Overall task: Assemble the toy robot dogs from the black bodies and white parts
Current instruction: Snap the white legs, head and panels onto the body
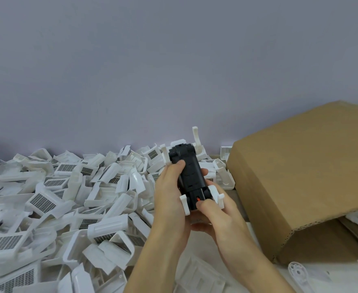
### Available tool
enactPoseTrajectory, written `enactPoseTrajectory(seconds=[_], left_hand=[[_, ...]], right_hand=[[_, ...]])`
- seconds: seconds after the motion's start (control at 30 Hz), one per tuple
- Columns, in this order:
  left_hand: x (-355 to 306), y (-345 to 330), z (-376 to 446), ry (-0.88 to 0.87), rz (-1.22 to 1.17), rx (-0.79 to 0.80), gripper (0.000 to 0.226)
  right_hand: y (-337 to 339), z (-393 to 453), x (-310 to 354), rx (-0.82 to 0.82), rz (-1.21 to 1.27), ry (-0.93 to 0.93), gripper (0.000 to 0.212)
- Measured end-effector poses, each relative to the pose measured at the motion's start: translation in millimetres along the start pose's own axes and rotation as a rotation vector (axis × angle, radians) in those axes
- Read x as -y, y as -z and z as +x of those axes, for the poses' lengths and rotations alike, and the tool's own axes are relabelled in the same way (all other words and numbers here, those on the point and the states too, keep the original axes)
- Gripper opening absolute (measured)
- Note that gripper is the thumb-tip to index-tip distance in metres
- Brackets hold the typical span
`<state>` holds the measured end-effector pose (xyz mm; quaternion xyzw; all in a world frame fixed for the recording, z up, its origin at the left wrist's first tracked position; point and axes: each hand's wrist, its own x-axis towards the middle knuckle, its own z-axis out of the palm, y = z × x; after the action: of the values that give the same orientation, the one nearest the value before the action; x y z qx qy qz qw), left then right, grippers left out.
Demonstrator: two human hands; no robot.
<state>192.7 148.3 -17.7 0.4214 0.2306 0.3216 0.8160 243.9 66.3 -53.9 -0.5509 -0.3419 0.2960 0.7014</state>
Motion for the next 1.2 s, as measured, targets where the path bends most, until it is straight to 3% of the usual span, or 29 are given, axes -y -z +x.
enactPoseTrajectory(seconds=[0.37, 0.43, 0.5, 0.63, 1.2], left_hand=[[2.4, 2.7, 1.5, -0.009, 0.052, 0.032, 0.050], [3.2, 2.7, 2.3, -0.005, 0.064, 0.033, 0.051], [3.7, 2.5, 2.5, 0.000, 0.066, 0.034, 0.052], [4.3, 2.2, 2.6, -0.007, 0.065, 0.035, 0.049], [2.5, 1.9, 1.3, -0.008, 0.025, 0.027, 0.042]], right_hand=[[-1.6, -0.1, 1.0, -0.040, 0.001, 0.002, 0.021], [-1.6, 1.0, 0.9, -0.052, -0.018, -0.004, 0.030], [-2.1, 1.4, 1.2, -0.058, -0.033, -0.008, 0.022], [-1.1, 1.3, 2.1, -0.045, -0.025, 0.000, 0.031], [-2.2, -0.9, 1.6, -0.030, -0.049, 0.024, 0.031]])
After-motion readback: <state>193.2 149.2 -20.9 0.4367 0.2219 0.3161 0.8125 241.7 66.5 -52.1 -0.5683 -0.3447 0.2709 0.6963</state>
